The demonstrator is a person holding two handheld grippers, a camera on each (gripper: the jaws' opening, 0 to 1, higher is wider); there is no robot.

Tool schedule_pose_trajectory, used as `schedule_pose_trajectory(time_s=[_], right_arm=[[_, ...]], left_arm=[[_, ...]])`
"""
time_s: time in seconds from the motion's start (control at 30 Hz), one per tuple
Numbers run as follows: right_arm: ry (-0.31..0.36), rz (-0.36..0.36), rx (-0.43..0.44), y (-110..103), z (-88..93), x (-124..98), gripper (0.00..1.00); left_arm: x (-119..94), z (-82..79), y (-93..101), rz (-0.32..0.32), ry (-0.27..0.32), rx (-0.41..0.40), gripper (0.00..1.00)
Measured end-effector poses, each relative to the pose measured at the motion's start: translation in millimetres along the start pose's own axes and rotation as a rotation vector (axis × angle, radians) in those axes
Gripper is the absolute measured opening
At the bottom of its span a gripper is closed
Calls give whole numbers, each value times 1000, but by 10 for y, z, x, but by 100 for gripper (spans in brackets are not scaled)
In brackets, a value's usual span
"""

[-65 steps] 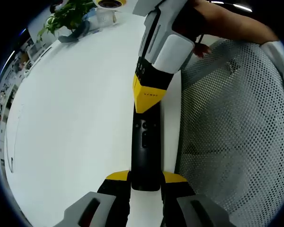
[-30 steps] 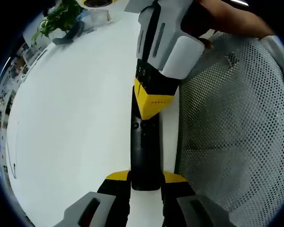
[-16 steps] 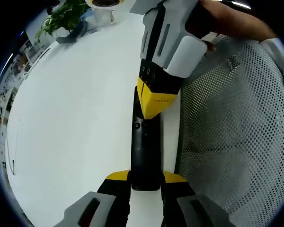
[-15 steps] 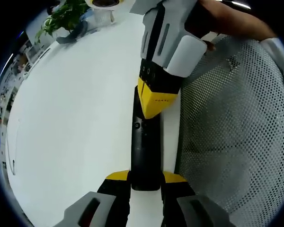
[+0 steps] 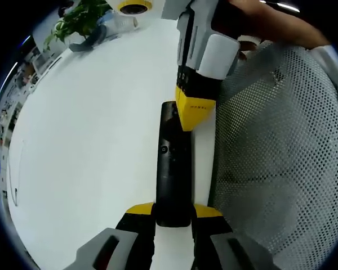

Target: Press the specified remote control buttons in sequence, fully releasing each button before pressing the next.

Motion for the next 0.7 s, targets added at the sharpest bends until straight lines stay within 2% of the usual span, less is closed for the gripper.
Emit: schedule_pose_trajectory(time_s=[0.23,0.4,0.57,0.7], right_arm=[[-9,17,-19,-17,5,5,0],[-5,11,-2,1,2,1,0],[-9,41,-48,-54,-2,5,0],[-1,35,-54,-42,-22,13,0]], left_arm=[[10,-6,8,-5,-5,7,24],[8,-10,9,-4,-9,6,24],[13,-6,11,-4,-9,10,24],[8,-5,10,-5,-7,9,24]])
Point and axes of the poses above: the point that each gripper's makers call its tool centre point, and the gripper's own axes: x roughly forward along the fingers, y roughly to its right, z roughly out of its underside, the point moved 9 cm from there along -x, roughly backward along the fingers, and after that the axes turned 1 degree about -y, right-handed, at the moved point
